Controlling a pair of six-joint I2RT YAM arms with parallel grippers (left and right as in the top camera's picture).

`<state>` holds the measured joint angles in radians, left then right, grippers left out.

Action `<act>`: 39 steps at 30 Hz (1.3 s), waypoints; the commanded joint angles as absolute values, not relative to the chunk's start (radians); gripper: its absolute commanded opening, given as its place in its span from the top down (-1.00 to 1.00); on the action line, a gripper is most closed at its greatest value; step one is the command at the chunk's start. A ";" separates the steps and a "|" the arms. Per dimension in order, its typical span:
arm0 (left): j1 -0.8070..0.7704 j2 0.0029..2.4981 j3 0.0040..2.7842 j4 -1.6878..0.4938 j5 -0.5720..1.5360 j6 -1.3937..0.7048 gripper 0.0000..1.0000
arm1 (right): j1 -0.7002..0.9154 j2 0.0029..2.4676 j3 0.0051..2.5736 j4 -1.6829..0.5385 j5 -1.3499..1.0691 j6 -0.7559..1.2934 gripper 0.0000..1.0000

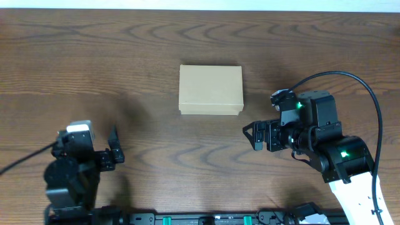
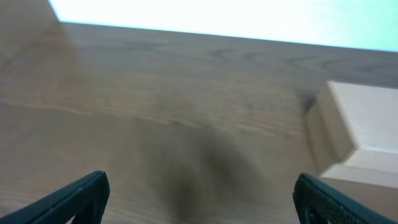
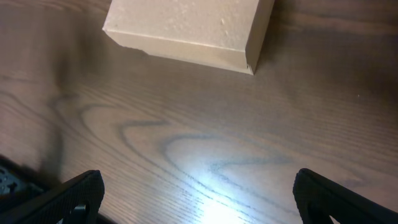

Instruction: Pack container

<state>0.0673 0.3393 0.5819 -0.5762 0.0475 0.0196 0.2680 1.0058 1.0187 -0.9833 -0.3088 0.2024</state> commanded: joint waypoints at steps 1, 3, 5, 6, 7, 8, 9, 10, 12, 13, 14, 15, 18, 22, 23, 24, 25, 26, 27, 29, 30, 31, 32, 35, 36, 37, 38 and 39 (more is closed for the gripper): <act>0.095 0.243 0.426 -0.489 0.033 -0.019 -0.91 | 0.278 1.001 1.019 -0.985 -0.303 0.215 -0.98; 0.095 0.196 0.342 -0.421 0.033 -0.019 -0.91 | 0.278 1.001 1.019 -0.985 -0.303 0.215 -0.99; 0.095 0.162 0.277 -0.364 0.035 -0.020 -0.91 | 0.278 1.001 1.019 -0.985 -0.303 0.215 -0.98; 0.095 0.146 0.246 -0.338 0.035 -0.020 -0.91 | 0.278 1.001 1.019 -0.985 -0.302 0.215 -0.98; 0.095 0.133 0.223 -0.323 0.035 -0.020 -0.91 | 0.278 1.001 1.019 -0.985 -0.302 0.215 -0.98; 0.095 0.120 0.201 -0.312 0.035 -0.020 -0.91 | 0.278 1.001 1.019 -0.985 -0.303 0.215 -0.99; 0.095 0.108 0.185 -0.308 0.036 -0.020 -0.91 | 0.278 1.001 1.019 -0.985 -0.302 0.215 -0.98; 0.095 0.091 0.168 -0.308 0.042 -0.020 -0.91 | 0.278 1.001 1.019 -0.985 -0.302 0.215 -0.98; 0.094 0.059 0.144 -0.310 0.045 -0.020 -0.91 | 0.278 1.001 1.019 -0.985 -0.303 0.215 -0.99; 0.093 0.040 0.131 -0.309 0.045 -0.020 -0.91 | 0.278 1.001 1.019 -0.985 -0.303 0.215 -0.99; 0.091 0.024 0.121 -0.310 0.045 -0.020 -0.91 | 0.278 1.001 1.019 -0.985 -0.302 0.215 -0.98; 0.091 0.008 0.110 -0.310 0.046 -0.020 -0.91 | 0.278 1.001 1.019 -0.985 -0.302 0.215 -0.98; 0.088 0.004 0.093 -0.305 0.053 -0.023 -0.91 | 0.278 1.001 1.019 -0.985 -0.303 0.215 -0.99; 0.084 0.003 0.093 -0.306 0.041 -0.022 -0.91 | 0.278 1.001 1.019 -0.985 -0.302 0.215 -0.99; 0.084 0.004 0.093 -0.305 0.041 -0.022 -0.91 | 0.278 1.001 1.019 -0.985 -0.303 0.215 -0.98; 0.084 0.004 0.093 -0.305 0.042 -0.023 -0.91 | 0.278 1.001 1.019 -0.985 -0.302 0.215 -0.98; 0.084 0.004 0.093 -0.305 0.041 -0.022 -0.91 | 0.278 1.001 1.019 -0.985 -0.303 0.215 -0.99; 0.084 0.005 0.093 -0.305 0.041 -0.022 -0.91 | 0.278 1.001 1.019 -0.985 -0.302 0.215 -0.98; 0.084 0.005 0.093 -0.305 0.041 -0.023 -0.91 | 0.278 1.001 1.019 -0.985 -0.302 0.215 -0.98; 0.084 0.005 0.093 -0.305 0.041 -0.023 -0.91 | 0.278 1.001 1.019 -0.985 -0.302 0.215 -0.99; 0.084 0.005 0.093 -0.305 0.041 -0.023 -0.91 | 0.278 1.001 1.019 -0.985 -0.303 0.215 -0.99; 0.084 0.005 0.093 -0.305 0.041 -0.023 -0.91 | 0.278 1.001 1.019 -0.985 -0.302 0.215 -0.99; 0.084 0.005 0.093 -0.305 0.041 -0.022 -0.91 | 0.278 1.001 1.019 -0.985 -0.302 0.215 -0.98; 0.084 0.005 0.093 -0.305 0.041 -0.023 -0.91 | 0.278 1.001 1.019 -0.985 -0.303 0.215 -0.99; 0.084 0.005 0.093 -0.305 0.041 -0.022 -0.91 | 0.278 1.001 1.019 -0.985 -0.303 0.215 -0.99; 0.084 0.005 0.093 -0.305 0.041 -0.022 -0.91 | 0.278 1.001 1.019 -0.985 -0.303 0.215 -0.99; 0.084 0.005 0.093 -0.305 0.041 -0.023 -0.91 | 0.278 1.001 1.019 -0.985 -0.302 0.215 -0.98; 0.084 0.005 0.093 -0.305 0.041 -0.023 -0.91 | 0.278 1.001 1.019 -0.985 -0.303 0.215 -0.98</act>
